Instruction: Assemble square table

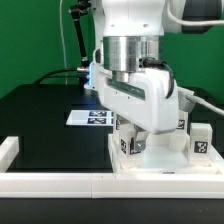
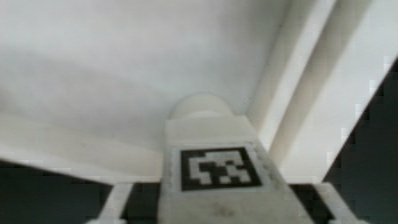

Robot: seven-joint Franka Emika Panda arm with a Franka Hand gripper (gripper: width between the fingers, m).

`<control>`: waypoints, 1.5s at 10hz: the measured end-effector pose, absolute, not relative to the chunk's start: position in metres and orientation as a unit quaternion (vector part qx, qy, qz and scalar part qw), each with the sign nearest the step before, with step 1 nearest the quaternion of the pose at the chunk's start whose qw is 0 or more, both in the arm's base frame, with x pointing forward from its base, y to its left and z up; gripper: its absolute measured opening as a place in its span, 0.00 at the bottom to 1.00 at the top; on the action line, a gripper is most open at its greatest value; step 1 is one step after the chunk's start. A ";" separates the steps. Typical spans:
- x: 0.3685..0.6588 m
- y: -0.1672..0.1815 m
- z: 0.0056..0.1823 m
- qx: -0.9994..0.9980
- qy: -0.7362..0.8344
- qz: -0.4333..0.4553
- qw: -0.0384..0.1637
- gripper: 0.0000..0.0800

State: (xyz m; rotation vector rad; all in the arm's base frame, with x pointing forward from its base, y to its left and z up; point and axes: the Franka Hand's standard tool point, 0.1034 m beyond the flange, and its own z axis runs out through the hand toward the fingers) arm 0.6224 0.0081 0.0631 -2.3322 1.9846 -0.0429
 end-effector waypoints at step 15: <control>0.628 0.018 0.062 -0.921 0.382 -0.073 0.037 0.81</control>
Offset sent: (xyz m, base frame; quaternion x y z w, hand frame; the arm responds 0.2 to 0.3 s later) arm 0.0059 -0.0012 -0.0021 0.0135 -0.0147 0.1715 0.9850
